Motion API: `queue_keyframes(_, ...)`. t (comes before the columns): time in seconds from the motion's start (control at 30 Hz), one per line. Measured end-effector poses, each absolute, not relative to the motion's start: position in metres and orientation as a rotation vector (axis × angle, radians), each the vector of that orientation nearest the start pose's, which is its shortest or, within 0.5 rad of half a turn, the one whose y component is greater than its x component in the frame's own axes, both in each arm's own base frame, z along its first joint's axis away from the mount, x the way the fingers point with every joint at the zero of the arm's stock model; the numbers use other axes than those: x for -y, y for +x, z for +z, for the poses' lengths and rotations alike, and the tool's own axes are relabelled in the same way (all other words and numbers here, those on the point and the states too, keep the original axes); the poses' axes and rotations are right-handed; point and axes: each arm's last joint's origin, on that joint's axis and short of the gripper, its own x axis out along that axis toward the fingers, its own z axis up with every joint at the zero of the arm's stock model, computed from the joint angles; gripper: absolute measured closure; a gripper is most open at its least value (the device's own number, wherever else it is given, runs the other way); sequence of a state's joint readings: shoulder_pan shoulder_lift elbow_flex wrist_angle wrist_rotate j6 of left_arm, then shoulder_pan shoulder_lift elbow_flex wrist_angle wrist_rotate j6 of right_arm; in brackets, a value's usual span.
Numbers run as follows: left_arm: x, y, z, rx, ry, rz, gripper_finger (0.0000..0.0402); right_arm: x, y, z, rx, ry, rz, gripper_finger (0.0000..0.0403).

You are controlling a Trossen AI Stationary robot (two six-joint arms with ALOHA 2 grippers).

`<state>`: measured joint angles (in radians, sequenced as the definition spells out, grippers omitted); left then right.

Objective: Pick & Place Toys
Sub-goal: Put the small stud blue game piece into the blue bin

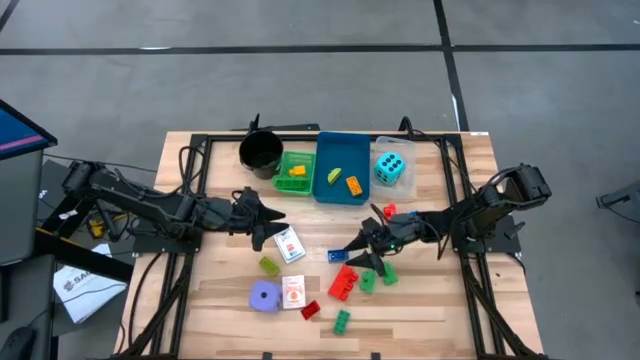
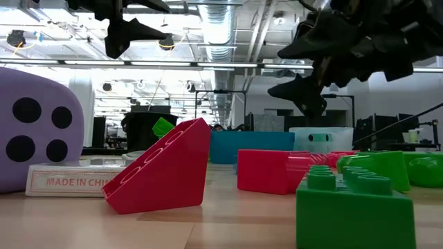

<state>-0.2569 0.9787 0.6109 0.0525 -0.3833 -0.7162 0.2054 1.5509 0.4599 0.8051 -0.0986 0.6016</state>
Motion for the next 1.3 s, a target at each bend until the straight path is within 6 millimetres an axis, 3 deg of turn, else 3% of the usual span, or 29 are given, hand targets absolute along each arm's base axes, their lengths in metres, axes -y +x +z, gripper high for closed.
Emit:
queue_keyframes(0.57,0.043,0.209,0.261,-0.23,-0.645,0.243,0.0198,-0.054,0.263,0.138,-0.441,0.203,0.16,0.0147)
queue_keyframes(0.8,0.042,0.208,0.261,-0.215,-0.666,0.272,0.0198,-0.054,0.263,0.133,-0.478,0.176,0.154,0.0147)
queue_keyframes(1.3,0.042,0.208,0.261,-0.21,-0.658,0.291,0.0198,-0.056,0.274,0.096,-0.617,0.159,0.124,0.0147)
